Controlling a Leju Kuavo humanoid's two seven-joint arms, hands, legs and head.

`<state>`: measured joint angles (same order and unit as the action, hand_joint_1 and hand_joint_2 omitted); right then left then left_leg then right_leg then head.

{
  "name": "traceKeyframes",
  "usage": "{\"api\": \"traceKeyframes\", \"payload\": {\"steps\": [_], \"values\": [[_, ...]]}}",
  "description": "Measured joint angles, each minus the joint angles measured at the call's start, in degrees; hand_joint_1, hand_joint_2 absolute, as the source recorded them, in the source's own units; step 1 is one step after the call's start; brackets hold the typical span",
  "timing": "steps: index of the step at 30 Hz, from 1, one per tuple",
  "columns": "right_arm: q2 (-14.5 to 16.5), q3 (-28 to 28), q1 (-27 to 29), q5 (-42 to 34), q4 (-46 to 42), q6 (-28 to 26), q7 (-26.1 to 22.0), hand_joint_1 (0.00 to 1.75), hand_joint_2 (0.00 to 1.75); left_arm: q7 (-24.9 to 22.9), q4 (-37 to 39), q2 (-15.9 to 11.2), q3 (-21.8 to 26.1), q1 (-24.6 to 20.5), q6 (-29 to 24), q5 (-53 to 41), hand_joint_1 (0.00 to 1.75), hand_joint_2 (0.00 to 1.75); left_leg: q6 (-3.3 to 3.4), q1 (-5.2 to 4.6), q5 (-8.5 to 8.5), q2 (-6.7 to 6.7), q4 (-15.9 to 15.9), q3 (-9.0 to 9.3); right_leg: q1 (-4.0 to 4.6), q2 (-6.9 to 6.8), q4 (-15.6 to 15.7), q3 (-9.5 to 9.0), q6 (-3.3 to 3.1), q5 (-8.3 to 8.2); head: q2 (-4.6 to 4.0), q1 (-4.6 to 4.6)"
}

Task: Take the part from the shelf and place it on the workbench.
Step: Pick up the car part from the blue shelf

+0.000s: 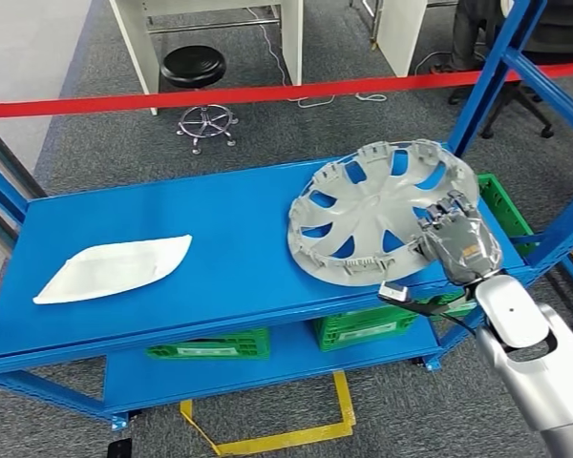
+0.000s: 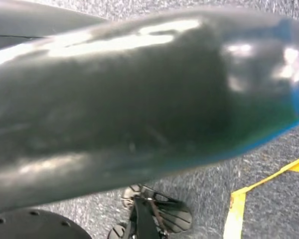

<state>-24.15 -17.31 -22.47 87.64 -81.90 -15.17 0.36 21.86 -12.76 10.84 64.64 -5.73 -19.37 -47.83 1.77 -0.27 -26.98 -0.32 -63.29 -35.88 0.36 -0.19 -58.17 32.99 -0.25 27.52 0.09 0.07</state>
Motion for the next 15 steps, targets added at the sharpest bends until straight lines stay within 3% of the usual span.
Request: {"api": "traceKeyframes", "payload": {"steps": [2,4,6,10,11,12,15], "values": [[0.0,-0.9,-0.8,0.0,0.1,0.1,0.1,1.75,1.75,0.0,0.0,0.1,0.2,-0.1,0.0,0.1,0.0,0.0,0.5,-0.3,0.75,0.08,3.6,1.37,0.12,-0.15,-0.1,0.25,0.26,0.07,0.0,0.02],[0.0,-1.6,-1.3,0.0,0.1,0.0,0.5,1.75,1.75,-0.1,0.0,0.3,0.3,0.0,-0.1,0.2,0.0,0.0,0.55,-0.2,0.72,0.07,4.3,1.48,0.08,-0.26,-0.1,0.56,0.71,0.12,0.0,-0.01],[-0.1,-2.3,-1.7,0.0,0.1,-0.8,1.0,1.75,1.75,-0.3,0.0,0.4,0.4,0.0,-0.4,0.3,0.0,0.0,0.81,0.15,1.05,0.06,5.0,1.74,0.01,-0.14,-1.4,1.41,1.26,1.21,0.0,0.17],[-0.2,-3.5,-2.0,0.4,0.1,-4.2,2.1,1.75,1.75,-1.0,0.0,0.8,0.7,-0.2,-1.0,0.3,0.0,0.0,1.02,0.52,1.1,0.09,5.3,1.87,-0.8,0.1,-14.1,7.87,2.57,6.64,0.0,0.6],[-0.2,-3.8,-2.0,0.5,0.1,-4.8,2.3,1.75,1.75,-1.0,0.0,0.8,0.8,-0.1,-1.1,0.2,0.0,0.0,0.97,0.59,1.03,0.08,5.3,1.92,-1.05,0.09,-15.7,8.81,2.86,6.59,0.0,0.58],[-0.2,-4.0,-2.0,0.5,0.1,-5.2,2.4,1.75,1.75,-1.0,0.0,0.9,0.9,-0.1,-1.2,0.2,0.0,0.0,0.83,0.72,0.92,0.06,5.2,2.01,-1.3,0.08,-15.0,8.67,3.13,5.41,0.0,0.59],[-0.2,-4.3,-2.0,0.7,-0.3,-6.1,2.7,1.75,1.75,-1.0,0.0,0.9,1.0,-0.2,-1.2,-0.1,0.0,0.0,-0.1,1.09,0.34,-0.15,4.7,2.19,-1.86,0.04,-4.5,3.77,3.88,-0.07,0.0,0.71]]}}
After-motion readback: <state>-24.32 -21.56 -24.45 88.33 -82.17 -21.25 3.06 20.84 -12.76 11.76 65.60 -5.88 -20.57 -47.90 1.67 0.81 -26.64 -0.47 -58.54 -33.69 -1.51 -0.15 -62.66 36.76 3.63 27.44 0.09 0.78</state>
